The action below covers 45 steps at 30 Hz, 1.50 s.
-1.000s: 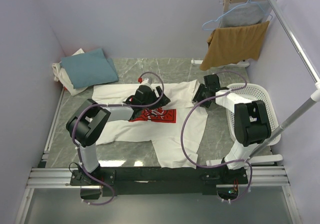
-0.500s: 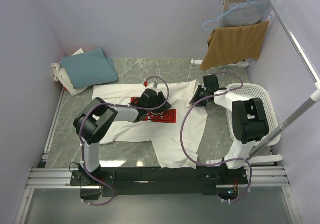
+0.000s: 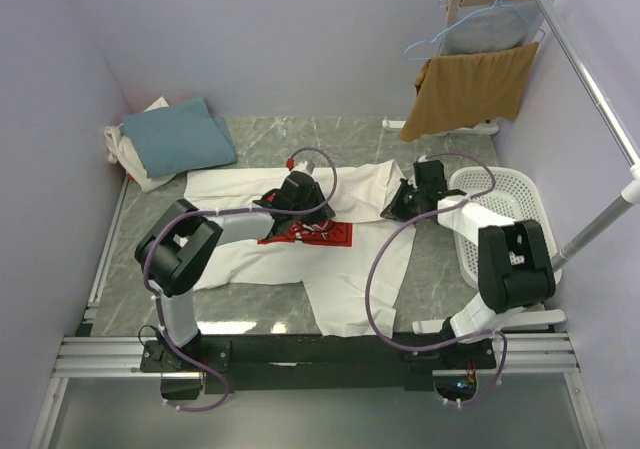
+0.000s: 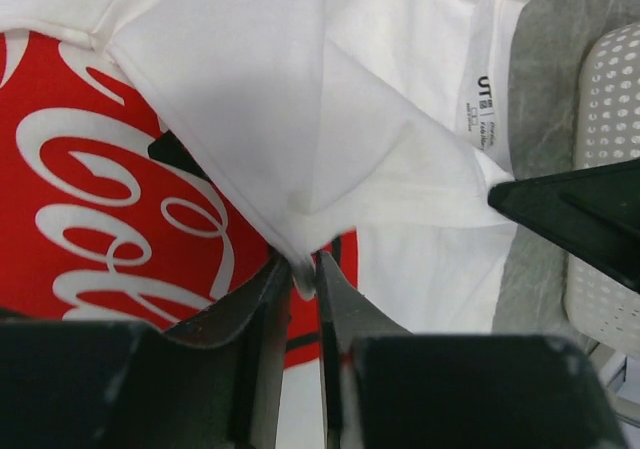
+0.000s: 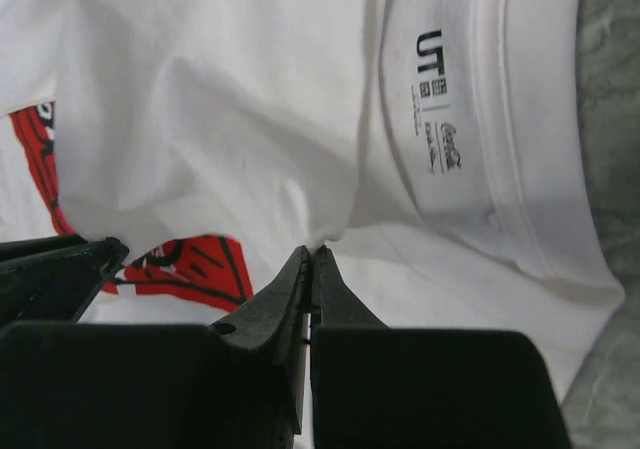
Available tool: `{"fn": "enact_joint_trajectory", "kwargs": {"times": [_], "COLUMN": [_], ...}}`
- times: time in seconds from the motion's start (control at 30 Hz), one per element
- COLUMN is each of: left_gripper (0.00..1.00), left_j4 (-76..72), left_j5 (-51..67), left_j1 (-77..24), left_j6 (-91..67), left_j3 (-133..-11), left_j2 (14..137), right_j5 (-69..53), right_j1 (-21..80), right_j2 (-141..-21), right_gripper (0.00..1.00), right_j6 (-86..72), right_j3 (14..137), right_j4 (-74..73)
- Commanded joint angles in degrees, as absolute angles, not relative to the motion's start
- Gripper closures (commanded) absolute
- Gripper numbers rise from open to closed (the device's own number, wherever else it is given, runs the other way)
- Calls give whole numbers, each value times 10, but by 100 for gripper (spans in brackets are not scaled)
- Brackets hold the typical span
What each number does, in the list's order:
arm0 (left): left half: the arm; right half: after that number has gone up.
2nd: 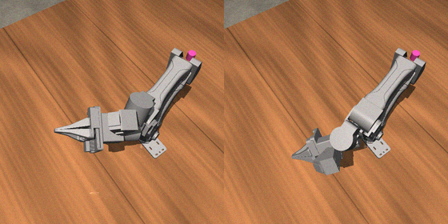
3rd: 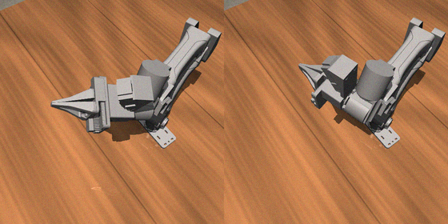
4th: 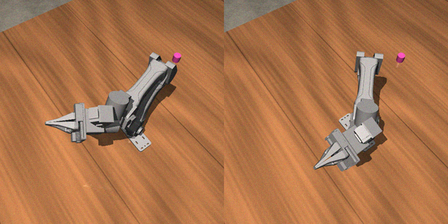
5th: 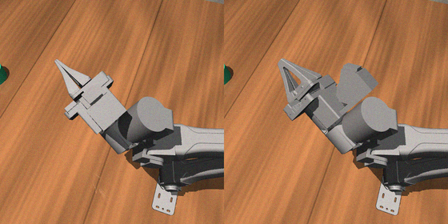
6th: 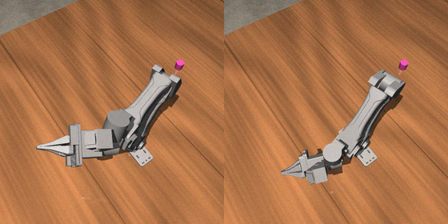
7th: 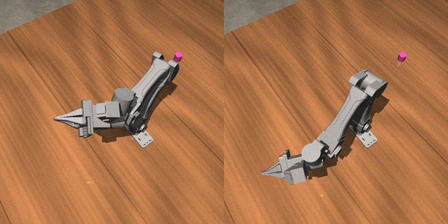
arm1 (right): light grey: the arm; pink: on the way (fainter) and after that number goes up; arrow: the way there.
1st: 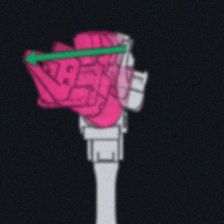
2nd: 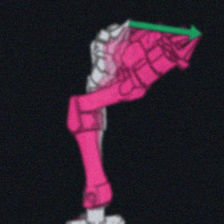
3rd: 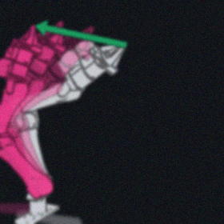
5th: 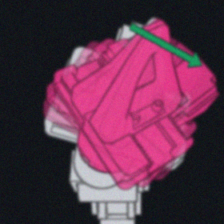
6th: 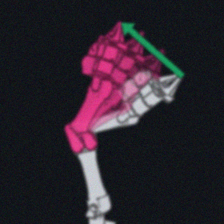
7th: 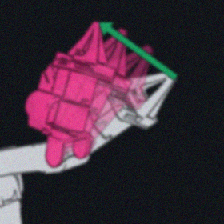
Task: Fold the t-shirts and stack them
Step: Grap the side of the flattened tshirt closest away from the robot with both arms
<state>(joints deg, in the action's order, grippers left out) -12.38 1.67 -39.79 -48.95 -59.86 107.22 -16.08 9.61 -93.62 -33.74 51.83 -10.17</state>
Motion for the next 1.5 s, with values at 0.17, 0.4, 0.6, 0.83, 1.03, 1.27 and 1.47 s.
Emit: {"fn": "enact_joint_trajectory", "kwargs": {"times": [0.17, 0.4, 0.6, 0.83, 1.03, 1.27, 1.47], "left_gripper": [79, 76, 13, 1, 0, 1, 0], "left_j4": [-40, -26, -36, 40, 73, 22, 32], "left_j5": [48, 90, 85, -36, -101, -85, -86], "left_j1": [-395, -395, -394, -392, -344, -249, -242], "left_j6": [-483, -471, -468, -424, -402, -413, -406], "left_j3": [-609, -585, -559, -619, -668, -630, -671], "left_j2": [997, 992, 981, 954, 971, 1006, 1077], "right_j5": [-163, -120, -42, 5, -58, -107, -57], "right_j1": [103, 132, 147, 153, 153, 154, 154], "right_j2": [-826, -799, -759, -731, -922, -1077, -1146], "right_gripper": [100, 100, 45, 34, 34, 35, 35], "right_j6": [-316, -315, -323, -312, -281, -289, -312], "right_j3": [476, 432, 425, 489, 612, 709, 765], "right_j4": [-137, -163, -184, -168, -152, -137, -188]}}
